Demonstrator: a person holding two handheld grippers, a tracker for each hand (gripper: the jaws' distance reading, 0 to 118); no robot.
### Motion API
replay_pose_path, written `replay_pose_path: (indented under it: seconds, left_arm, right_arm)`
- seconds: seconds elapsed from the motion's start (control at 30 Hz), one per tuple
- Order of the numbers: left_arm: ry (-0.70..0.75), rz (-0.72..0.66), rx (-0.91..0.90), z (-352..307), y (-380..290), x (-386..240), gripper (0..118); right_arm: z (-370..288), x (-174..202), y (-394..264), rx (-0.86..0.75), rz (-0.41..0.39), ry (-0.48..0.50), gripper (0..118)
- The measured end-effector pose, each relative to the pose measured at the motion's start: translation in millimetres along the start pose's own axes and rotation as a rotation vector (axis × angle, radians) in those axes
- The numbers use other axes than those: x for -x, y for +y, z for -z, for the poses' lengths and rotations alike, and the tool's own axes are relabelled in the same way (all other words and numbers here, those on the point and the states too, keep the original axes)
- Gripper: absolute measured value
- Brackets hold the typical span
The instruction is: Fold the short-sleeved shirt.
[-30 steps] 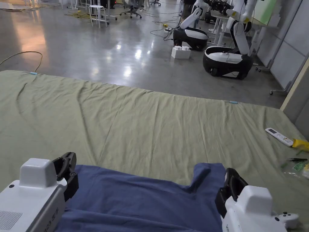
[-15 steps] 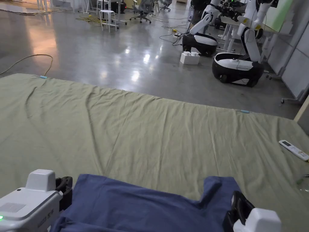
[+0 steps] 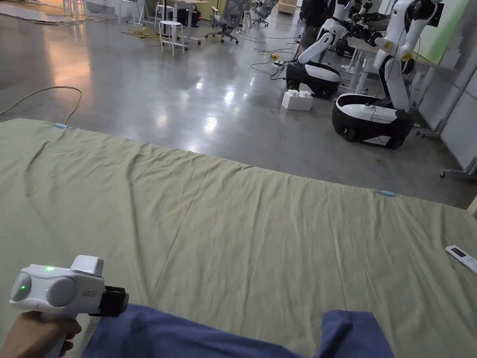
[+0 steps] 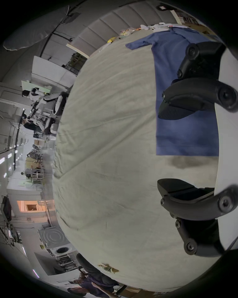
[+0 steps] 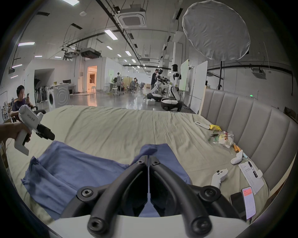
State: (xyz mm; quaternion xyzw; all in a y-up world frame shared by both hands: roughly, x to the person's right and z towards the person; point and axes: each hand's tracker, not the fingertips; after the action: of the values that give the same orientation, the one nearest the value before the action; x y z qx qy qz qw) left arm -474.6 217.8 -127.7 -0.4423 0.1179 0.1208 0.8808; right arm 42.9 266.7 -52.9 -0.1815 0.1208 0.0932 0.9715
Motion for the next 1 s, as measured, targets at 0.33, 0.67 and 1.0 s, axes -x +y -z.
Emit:
replay_pose_path:
  seconds: [0.33,0.67,1.0]
  left_arm:
    - [0.106,0.103,0.078,31.0,-8.0,-28.4,70]
    - [0.078,0.087,0.05,26.6,-11.9,-32.4,6]
    - [-0.002,0.077,-0.073,-33.5,-15.8,-27.6,6]
  right_arm:
    - [6.1,-24.1,-27.4,0.088,0.005,-0.064,2]
    - [55.6,-45.5,-12.2,0.198,0.079,-0.067,4]
    - [179.2,-99.6,2.2,0.431,0.092,-0.055,78]
